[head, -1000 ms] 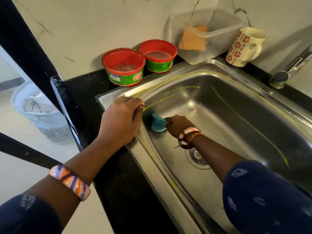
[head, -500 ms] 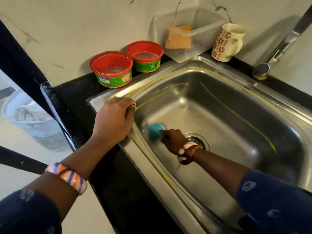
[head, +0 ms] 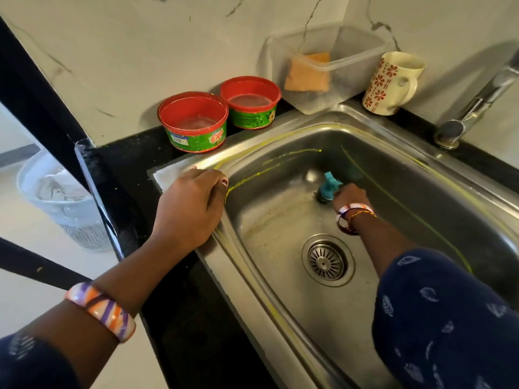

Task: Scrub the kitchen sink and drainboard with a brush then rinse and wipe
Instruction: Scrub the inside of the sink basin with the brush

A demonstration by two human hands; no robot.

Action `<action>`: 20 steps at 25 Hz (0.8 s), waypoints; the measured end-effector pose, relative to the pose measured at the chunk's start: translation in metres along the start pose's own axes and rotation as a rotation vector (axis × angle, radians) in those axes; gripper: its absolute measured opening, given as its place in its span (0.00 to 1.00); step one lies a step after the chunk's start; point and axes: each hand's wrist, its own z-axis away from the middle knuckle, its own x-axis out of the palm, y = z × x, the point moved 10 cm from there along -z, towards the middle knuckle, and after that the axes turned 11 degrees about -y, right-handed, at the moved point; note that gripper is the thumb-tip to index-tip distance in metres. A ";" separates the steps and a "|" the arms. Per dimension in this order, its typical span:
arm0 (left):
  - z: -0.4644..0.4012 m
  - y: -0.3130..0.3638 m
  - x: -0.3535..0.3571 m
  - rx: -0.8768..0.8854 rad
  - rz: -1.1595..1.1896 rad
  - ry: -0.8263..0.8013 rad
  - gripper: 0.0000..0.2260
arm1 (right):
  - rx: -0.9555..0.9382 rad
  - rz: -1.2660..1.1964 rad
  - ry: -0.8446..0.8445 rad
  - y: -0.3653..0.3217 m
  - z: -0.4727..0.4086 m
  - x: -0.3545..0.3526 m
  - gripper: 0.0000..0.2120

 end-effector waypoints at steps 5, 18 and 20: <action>-0.001 -0.001 -0.001 -0.021 -0.003 -0.002 0.15 | -0.480 0.065 -0.228 -0.115 0.086 0.083 0.17; -0.001 0.001 0.000 0.001 0.003 0.002 0.14 | -0.006 -0.107 -0.042 -0.012 -0.006 0.008 0.17; -0.001 0.000 0.000 -0.003 0.015 0.000 0.14 | -0.203 -0.085 -0.173 -0.062 0.020 0.048 0.16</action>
